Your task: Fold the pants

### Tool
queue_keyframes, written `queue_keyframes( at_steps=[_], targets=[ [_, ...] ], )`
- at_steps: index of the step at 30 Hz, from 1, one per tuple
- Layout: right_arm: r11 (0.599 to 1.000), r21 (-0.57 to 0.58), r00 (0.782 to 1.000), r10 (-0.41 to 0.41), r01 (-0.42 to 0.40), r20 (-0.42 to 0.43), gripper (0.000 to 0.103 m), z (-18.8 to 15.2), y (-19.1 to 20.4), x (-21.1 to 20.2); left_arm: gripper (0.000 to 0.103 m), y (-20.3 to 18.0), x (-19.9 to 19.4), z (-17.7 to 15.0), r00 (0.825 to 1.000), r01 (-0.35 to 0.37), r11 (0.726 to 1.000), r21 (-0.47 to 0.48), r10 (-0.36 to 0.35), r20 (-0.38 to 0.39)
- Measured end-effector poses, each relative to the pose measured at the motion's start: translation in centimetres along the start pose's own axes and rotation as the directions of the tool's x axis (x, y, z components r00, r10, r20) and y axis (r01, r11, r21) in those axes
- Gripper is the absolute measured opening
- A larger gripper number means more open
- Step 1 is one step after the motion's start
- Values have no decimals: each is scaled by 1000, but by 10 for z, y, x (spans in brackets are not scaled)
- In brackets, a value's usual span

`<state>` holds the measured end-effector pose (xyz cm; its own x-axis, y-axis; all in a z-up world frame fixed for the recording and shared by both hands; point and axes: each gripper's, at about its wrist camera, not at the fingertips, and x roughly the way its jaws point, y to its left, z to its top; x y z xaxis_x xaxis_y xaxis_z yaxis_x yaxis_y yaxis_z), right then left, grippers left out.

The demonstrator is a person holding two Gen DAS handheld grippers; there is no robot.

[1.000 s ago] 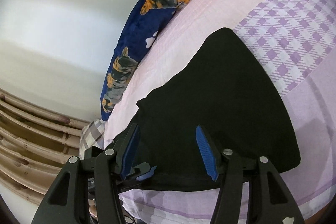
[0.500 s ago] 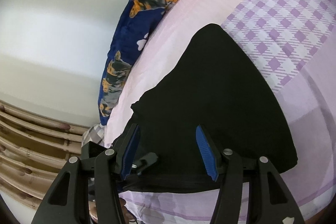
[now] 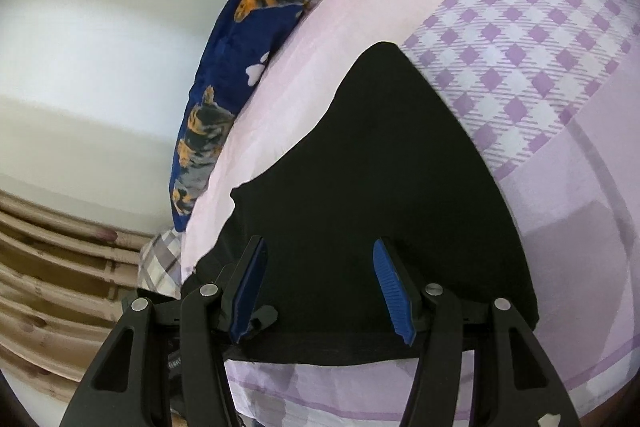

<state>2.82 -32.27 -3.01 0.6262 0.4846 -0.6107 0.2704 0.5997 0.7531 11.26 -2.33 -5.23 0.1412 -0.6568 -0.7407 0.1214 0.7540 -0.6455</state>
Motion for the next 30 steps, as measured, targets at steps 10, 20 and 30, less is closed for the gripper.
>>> queue_keyframes(
  at_steps=[10, 20, 30],
  targets=[
    [997, -47, 996, -70, 68, -50, 52, -6, 1, 17, 4, 5, -1, 0, 999, -45, 999, 18, 45, 10],
    [995, -79, 989, -73, 63, -132, 52, -25, 13, 38, 20, 14, -59, -7, 986, -72, 996, 55, 63, 152],
    [983, -170, 977, -98, 65, -190, 54, -39, 50, 73, 25, 94, -160, -53, 927, -68, 992, -106, 102, 360]
  ],
)
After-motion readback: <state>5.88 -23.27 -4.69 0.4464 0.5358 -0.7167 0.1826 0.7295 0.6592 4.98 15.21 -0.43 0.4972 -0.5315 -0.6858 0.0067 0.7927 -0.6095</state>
